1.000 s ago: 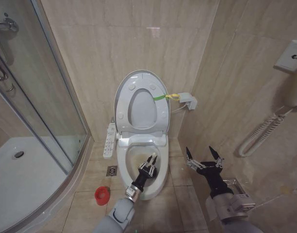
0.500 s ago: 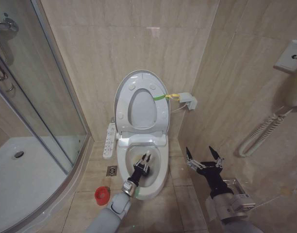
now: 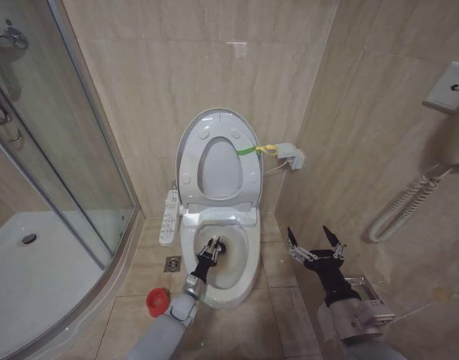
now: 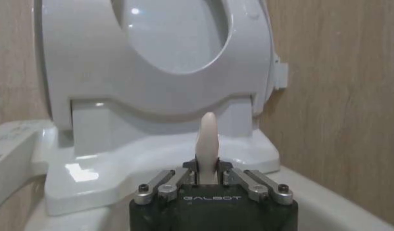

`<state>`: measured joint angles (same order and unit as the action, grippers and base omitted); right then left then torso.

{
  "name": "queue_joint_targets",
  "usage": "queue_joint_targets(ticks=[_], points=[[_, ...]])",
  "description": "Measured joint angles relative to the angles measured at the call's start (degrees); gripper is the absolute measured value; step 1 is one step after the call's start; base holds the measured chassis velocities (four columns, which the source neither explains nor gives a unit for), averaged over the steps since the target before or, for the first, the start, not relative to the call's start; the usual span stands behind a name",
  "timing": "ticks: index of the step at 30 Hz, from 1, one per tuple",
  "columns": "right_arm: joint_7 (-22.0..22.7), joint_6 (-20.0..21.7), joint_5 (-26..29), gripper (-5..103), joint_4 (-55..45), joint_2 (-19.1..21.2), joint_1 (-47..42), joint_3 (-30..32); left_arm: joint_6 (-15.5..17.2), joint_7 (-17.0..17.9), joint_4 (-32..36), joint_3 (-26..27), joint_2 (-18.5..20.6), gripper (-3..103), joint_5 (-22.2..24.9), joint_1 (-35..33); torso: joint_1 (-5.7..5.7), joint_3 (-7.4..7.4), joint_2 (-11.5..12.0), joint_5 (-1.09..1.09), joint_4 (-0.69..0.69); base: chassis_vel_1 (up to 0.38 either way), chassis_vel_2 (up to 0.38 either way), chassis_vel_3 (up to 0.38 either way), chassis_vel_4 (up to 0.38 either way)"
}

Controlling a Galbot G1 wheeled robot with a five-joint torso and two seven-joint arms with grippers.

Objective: Open the toilet lid, clean the toilet bowl with a toilet brush, close the toilet lid, and flush.

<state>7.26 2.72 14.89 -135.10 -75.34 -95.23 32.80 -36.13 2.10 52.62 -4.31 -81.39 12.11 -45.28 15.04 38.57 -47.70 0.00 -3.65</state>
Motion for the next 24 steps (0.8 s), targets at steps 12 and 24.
queue_joint_targets(ticks=[12,24], points=[[0.00,0.00,0.00,100,-0.01,0.00,0.00,0.00,1.69,0.46,17.05,-3.04,2.42,19,-3.17,-5.73,-0.01,0.00,0.00,0.00,0.01,0.000,0.000,0.000,0.000],[0.00,0.00,0.00,100,0.00,0.00,0.00,0.00,3.08,0.33,19.96,-4.40,3.27,19,-4.10,-7.26,-0.01,-0.01,0.00,0.00,0.00,0.000,0.000,0.000,0.000]])
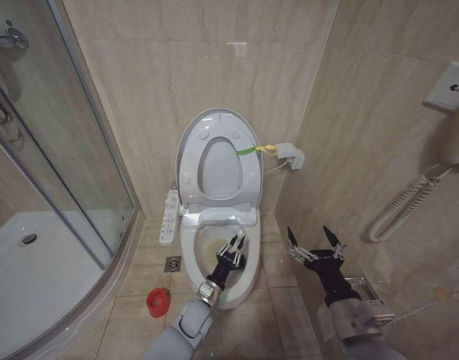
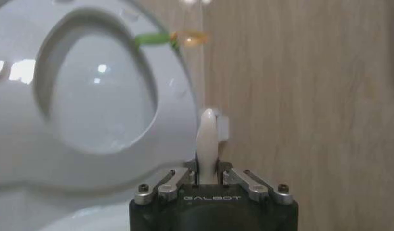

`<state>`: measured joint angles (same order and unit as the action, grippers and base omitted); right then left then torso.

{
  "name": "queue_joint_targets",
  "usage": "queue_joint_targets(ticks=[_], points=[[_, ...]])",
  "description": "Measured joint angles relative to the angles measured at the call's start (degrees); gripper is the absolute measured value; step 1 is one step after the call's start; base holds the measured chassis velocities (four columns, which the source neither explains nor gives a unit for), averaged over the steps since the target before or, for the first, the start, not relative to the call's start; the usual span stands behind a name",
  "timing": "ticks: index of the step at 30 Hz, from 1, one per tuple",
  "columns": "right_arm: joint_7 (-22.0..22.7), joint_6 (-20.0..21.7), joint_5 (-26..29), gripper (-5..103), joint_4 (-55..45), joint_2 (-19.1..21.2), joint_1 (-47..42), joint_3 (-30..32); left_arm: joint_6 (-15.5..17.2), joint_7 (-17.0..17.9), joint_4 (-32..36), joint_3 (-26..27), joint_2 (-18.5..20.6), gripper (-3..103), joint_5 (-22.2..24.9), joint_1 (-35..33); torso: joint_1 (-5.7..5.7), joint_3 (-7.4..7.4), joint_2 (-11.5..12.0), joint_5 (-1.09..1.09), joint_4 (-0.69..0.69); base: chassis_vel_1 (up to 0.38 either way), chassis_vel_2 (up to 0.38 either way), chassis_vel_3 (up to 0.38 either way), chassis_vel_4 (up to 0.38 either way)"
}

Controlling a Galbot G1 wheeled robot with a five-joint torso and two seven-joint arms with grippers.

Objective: Open the toilet lid, clean the toilet bowl with a toilet brush, close the toilet lid, and flush.

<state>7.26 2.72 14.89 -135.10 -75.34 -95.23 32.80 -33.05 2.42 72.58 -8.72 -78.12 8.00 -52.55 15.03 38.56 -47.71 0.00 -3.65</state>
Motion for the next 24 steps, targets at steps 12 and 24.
queue_joint_targets(ticks=[12,24], points=[[0.02,0.00,0.00,100,0.00,0.00,0.00,0.00,-4.05,-0.33,-18.82,4.77,-2.09,19,0.11,6.10,0.00,0.00,0.00,0.01,0.00,0.000,0.000,0.000,0.000],[0.00,0.00,0.00,100,0.00,0.00,0.00,0.00,-2.32,-0.08,-11.16,4.82,-2.01,19,0.14,4.93,0.00,0.01,0.00,0.00,0.01,0.000,0.000,0.000,0.000]])
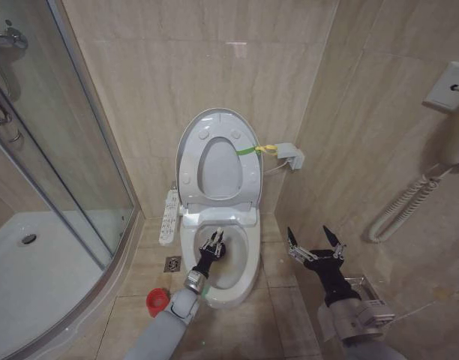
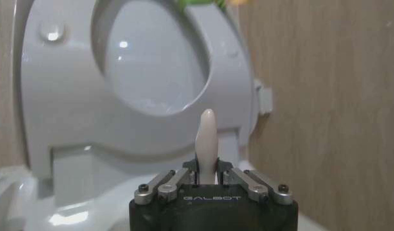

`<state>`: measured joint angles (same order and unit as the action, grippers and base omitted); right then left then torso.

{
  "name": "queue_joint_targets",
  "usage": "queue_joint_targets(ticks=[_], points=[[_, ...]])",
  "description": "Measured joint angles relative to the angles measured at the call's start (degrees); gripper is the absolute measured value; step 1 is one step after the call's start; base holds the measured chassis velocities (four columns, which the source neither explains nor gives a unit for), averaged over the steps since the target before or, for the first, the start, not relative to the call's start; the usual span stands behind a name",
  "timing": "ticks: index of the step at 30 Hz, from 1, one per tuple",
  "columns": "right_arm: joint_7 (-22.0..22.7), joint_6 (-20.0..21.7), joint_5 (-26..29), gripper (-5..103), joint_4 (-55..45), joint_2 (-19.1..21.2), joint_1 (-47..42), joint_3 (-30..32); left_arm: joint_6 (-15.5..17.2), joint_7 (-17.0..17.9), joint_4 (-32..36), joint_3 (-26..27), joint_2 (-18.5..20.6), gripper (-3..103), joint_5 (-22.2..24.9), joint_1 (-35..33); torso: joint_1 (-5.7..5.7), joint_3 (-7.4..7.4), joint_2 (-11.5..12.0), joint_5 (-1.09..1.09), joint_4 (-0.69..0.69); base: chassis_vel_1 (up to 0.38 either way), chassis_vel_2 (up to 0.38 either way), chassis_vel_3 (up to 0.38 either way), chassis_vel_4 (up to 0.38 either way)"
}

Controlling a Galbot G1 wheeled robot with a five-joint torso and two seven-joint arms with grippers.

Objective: Open the toilet lid, clean the toilet bowl with a toilet brush, close the toilet lid, and flush.

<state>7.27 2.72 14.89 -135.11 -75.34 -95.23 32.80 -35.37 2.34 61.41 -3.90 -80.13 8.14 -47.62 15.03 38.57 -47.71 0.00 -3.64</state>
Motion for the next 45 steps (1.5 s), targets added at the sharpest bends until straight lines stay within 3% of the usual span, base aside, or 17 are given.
queue_joint_targets(ticks=[4,6,10,15,19,24,37,45], points=[[0.00,0.00,0.00,100,0.00,0.00,0.00,0.00,1.33,0.47,7.46,-0.23,1.02,19,-0.35,-3.08,0.00,0.00,0.00,-0.01,-0.01,0.000,0.000,0.000,0.000],[0.00,0.00,0.00,100,0.00,0.00,0.00,0.00,1.33,0.47,7.46,-0.23,1.02,19,-0.35,-3.08,0.00,0.00,0.00,-0.01,-0.01,0.000,0.000,0.000,0.000],[0.00,0.00,0.00,100,0.00,0.00,0.00,0.00,3.04,1.54,20.57,1.93,2.79,19,-3.35,-8.80,0.00,-0.01,0.00,0.00,0.00,0.000,0.000,0.000,0.000],[0.00,0.00,0.00,100,0.00,0.00,0.00,0.00,3.21,2.04,25.39,3.39,3.67,19,-5.08,-12.47,0.00,-0.01,0.00,0.00,0.00,0.000,0.000,0.000,0.000],[0.00,0.00,0.00,100,0.00,0.00,0.00,0.00,3.15,2.52,28.01,3.89,3.90,19,-5.39,-15.23,-0.01,-0.01,0.00,0.00,-0.01,0.000,0.000,0.000,0.000],[0.00,0.00,0.00,100,0.00,0.00,0.00,0.00,2.03,2.47,25.82,5.83,3.77,19,-6.90,-16.55,-0.01,0.00,0.00,0.00,0.00,0.000,0.000,0.000,0.000],[0.00,0.00,0.00,100,0.00,0.00,0.00,0.00,2.49,3.41,26.88,8.78,3.41,19,-5.70,-17.51,0.00,-0.01,0.00,0.01,-0.01,0.000,0.000,0.000,0.000],[0.00,0.00,0.00,100,0.00,0.00,0.00,0.00,3.83,4.53,35.65,10.74,5.47,19,-3.79,-21.66,0.00,-0.01,0.00,0.01,-0.01,0.000,0.000,0.000,0.000]])
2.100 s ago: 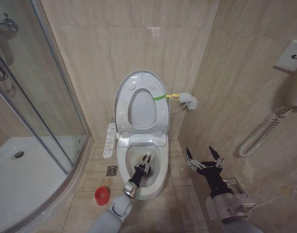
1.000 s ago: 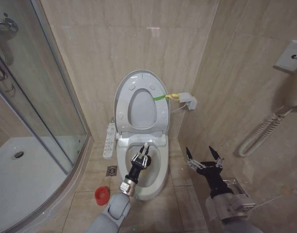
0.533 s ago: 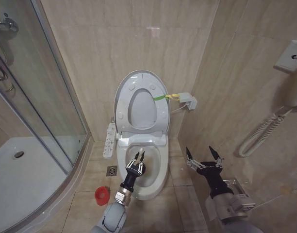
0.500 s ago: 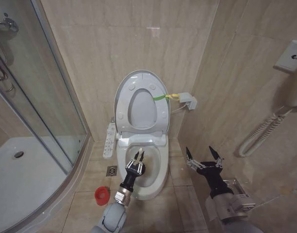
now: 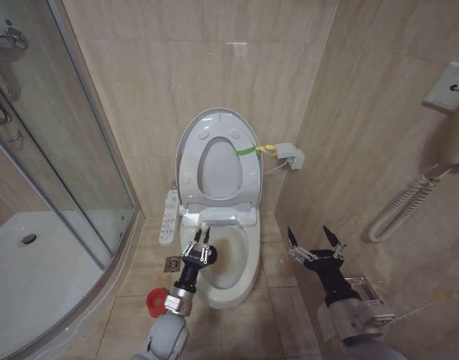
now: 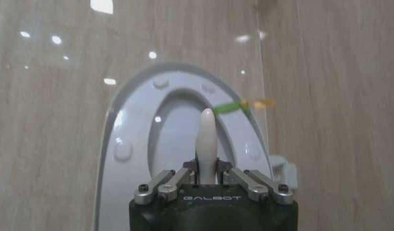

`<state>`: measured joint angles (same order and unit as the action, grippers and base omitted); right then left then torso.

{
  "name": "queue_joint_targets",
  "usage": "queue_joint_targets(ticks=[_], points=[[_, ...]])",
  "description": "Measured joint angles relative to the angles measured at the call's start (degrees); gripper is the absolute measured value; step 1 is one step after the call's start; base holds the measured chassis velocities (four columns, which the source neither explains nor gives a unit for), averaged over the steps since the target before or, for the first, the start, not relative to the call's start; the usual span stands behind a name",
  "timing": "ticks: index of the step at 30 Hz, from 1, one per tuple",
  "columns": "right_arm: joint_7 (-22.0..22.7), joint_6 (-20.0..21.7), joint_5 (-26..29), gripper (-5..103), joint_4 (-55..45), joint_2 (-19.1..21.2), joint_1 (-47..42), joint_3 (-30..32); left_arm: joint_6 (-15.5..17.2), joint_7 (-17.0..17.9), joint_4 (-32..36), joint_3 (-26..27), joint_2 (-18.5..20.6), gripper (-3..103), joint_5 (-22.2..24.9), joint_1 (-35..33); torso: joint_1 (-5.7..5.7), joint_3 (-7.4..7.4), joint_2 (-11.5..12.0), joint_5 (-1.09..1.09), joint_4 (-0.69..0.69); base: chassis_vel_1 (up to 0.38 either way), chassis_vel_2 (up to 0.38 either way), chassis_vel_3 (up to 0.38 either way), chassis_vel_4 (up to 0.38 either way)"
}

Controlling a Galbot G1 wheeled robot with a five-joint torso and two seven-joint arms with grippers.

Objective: Open the toilet lid, clean the toilet bowl with a toilet brush, close the toilet lid, and flush.

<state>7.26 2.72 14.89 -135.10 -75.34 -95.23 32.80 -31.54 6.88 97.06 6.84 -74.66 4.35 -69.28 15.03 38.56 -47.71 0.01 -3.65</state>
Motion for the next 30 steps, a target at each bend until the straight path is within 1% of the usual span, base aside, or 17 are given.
queue_joint_targets(ticks=[3,4,7,9,12,13,16,18,21,22,23,25,26,28,29,30], points=[[0.00,0.00,0.00,100,0.00,0.00,0.00,0.00,0.48,0.41,6.22,0.87,1.30,19,0.62,-3.10,0.00,0.00,0.00,0.00,0.00,0.000,0.000,0.000,0.000],[0.00,0.00,0.00,100,0.00,0.00,0.00,0.00,0.48,0.41,6.22,0.87,1.30,19,0.62,-3.10,0.00,0.00,0.00,0.00,0.00,0.000,0.000,0.000,0.000],[0.01,0.00,0.00,100,0.00,0.00,0.00,0.00,0.54,0.54,11.79,1.44,2.30,19,0.68,-6.17,0.00,0.00,0.00,-0.01,0.00,0.000,0.000,0.000,0.000],[0.00,0.00,0.00,100,0.00,0.00,0.00,0.00,0.56,0.58,12.99,1.62,2.51,19,0.67,-6.98,0.00,0.00,0.00,0.00,0.00,0.000,0.000,0.000,0.000],[0.00,0.00,0.00,100,0.00,0.00,0.00,0.00,0.55,0.73,17.65,2.78,3.10,19,0.35,-10.62,0.00,0.00,0.00,-0.01,0.00,0.000,0.000,0.000,0.000],[0.00,0.00,0.00,100,0.00,0.00,0.00,0.00,0.55,0.73,17.65,2.78,3.10,19,0.35,-10.62,0.00,0.00,0.00,-0.01,0.00,0.000,0.000,0.000,0.000],[0.00,0.00,0.00,100,0.00,0.00,0.00,0.00,0.56,1.05,20.85,5.00,3.49,19,-0.01,-14.11,0.00,0.00,0.00,-0.01,0.00,0.000,0.000,0.000,0.000],[0.00,0.00,0.00,100,0.00,0.00,0.00,0.00,0.52,1.09,21.19,5.55,3.56,19,-0.07,-14.74,0.00,0.00,0.00,0.00,0.00,0.000,0.000,0.000,0.000],[0.00,0.00,0.00,100,0.00,0.00,0.00,0.00,0.03,2.07,22.05,9.63,3.75,19,0.03,-17.87,0.00,0.00,0.00,0.00,0.00,0.000,0.000,0.000,0.000],[0.00,0.00,0.00,100,0.00,0.00,0.00,0.00,0.03,2.07,22.05,9.63,3.75,19,0.03,-17.87,0.00,0.00,0.00,0.00,0.00,0.000,0.000,0.000,0.000],[0.01,0.00,0.00,100,0.00,0.00,0.00,0.00,-0.03,2.52,22.09,10.76,3.78,19,0.09,-18.52,0.00,0.00,0.00,0.00,0.00,0.000,0.000,0.000,0.000],[0.00,0.00,0.00,100,0.00,0.00,0.00,0.00,-0.16,4.61,22.11,13.43,3.80,19,-0.34,-19.89,0.00,0.00,0.00,0.01,0.01,0.000,0.000,0.000,0.000],[0.00,0.00,0.00,100,0.00,0.00,0.00,0.00,-0.16,4.61,22.11,13.43,3.80,19,-0.34,-19.89,0.00,0.00,0.00,0.01,0.01,0.000,0.000,0.000,0.000],[0.00,0.00,0.00,100,0.00,0.00,0.00,0.00,-0.10,7.59,21.34,16.07,3.75,19,-1.26,-20.94,0.00,0.00,0.00,0.00,0.00,0.000,0.000,0.000,0.000],[0.00,0.00,0.00,100,0.00,0.00,0.00,0.00,-0.10,7.59,21.34,16.07,3.75,19,-1.26,-20.94,0.00,0.00,0.00,0.00,0.00,0.000,0.000,0.000,0.000],[0.00,0.00,0.00,100,0.00,0.00,0.00,0.00,0.07,9.26,20.55,17.33,3.65,19,-1.40,-21.37,0.00,0.00,0.00,0.00,0.00,0.000,0.000,0.000,0.000]])
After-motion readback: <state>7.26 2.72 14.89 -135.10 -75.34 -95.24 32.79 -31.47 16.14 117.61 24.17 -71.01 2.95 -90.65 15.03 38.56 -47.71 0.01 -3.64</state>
